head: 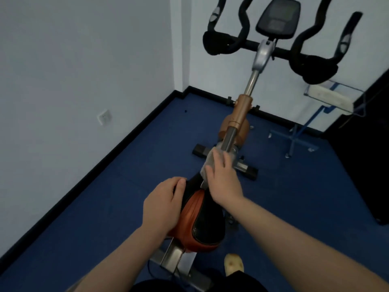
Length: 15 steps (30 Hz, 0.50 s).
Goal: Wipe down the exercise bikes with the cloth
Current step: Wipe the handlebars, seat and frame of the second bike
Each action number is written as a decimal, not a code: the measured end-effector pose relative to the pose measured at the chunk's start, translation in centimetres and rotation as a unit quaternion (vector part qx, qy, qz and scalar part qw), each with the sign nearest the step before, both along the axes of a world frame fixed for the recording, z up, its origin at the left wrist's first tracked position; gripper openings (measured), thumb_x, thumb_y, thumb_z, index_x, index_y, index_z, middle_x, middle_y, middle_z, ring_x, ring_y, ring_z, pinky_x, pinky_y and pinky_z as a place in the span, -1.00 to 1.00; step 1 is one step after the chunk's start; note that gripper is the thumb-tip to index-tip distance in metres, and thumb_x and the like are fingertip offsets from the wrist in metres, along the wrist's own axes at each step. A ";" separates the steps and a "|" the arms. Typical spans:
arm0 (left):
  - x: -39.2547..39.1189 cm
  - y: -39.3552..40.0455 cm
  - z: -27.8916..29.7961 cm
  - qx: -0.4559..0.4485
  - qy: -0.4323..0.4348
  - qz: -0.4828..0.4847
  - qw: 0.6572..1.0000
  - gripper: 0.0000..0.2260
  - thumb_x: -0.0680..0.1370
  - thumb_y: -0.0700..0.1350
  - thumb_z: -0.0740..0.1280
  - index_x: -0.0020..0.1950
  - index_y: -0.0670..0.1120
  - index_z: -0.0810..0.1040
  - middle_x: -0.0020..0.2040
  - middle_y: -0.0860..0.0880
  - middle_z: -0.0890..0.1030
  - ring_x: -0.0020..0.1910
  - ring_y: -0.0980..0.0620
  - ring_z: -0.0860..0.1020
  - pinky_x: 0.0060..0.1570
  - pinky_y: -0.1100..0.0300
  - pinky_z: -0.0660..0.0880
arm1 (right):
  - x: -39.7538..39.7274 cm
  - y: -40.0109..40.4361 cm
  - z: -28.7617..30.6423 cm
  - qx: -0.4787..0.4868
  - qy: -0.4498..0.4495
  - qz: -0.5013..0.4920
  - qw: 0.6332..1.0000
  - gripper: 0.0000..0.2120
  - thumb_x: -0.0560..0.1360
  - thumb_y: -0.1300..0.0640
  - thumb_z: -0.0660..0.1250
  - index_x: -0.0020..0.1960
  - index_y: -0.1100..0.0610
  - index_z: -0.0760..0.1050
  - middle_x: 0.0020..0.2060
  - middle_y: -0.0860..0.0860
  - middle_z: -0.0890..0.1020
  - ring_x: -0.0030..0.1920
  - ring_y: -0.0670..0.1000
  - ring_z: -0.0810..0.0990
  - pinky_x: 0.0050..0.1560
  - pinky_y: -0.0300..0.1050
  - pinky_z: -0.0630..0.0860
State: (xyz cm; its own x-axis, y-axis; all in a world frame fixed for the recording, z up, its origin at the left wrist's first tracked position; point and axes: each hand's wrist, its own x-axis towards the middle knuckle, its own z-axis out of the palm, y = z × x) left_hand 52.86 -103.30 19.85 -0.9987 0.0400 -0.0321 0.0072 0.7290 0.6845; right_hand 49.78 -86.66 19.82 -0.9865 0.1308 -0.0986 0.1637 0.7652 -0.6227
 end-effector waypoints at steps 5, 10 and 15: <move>-0.5 -0.1 -0.1 0.011 0.011 -0.022 1.000 -0.71 0.66 0.09 0.09 0.14 0.10 0.59 -0.01 0.22 0.57 -0.05 0.24 0.47 -0.17 0.25 0.33 | 0.1 -1.6 1.1 -0.028 -0.095 -0.115 0.988 -0.38 0.68 -0.10 -0.04 0.59 0.04 -0.27 0.59 0.09 -0.12 0.41 0.22 0.34 0.29 0.07 0.43; -0.6 -0.3 -0.3 0.016 0.023 -0.037 0.999 -0.73 0.66 0.06 0.10 0.12 0.09 0.58 -0.03 0.20 0.56 -0.08 0.21 0.47 -0.18 0.22 0.33 | 4.1 -3.7 1.7 0.028 -0.112 -0.128 0.985 -0.38 0.67 -0.10 -0.06 0.59 0.08 -0.27 0.48 0.18 0.25 0.22 0.21 0.50 -0.03 -0.03 0.42; -0.6 -0.4 -0.5 0.023 0.040 -0.050 0.998 -0.74 0.67 0.05 0.09 0.12 0.07 0.57 -0.03 0.17 0.56 -0.07 0.18 0.47 -0.11 0.15 0.36 | 8.6 -2.6 1.5 0.030 -0.182 -0.067 0.981 -0.38 0.65 -0.19 -0.07 0.60 0.07 -0.11 0.42 0.15 0.36 0.24 0.15 0.49 -0.01 -0.05 0.39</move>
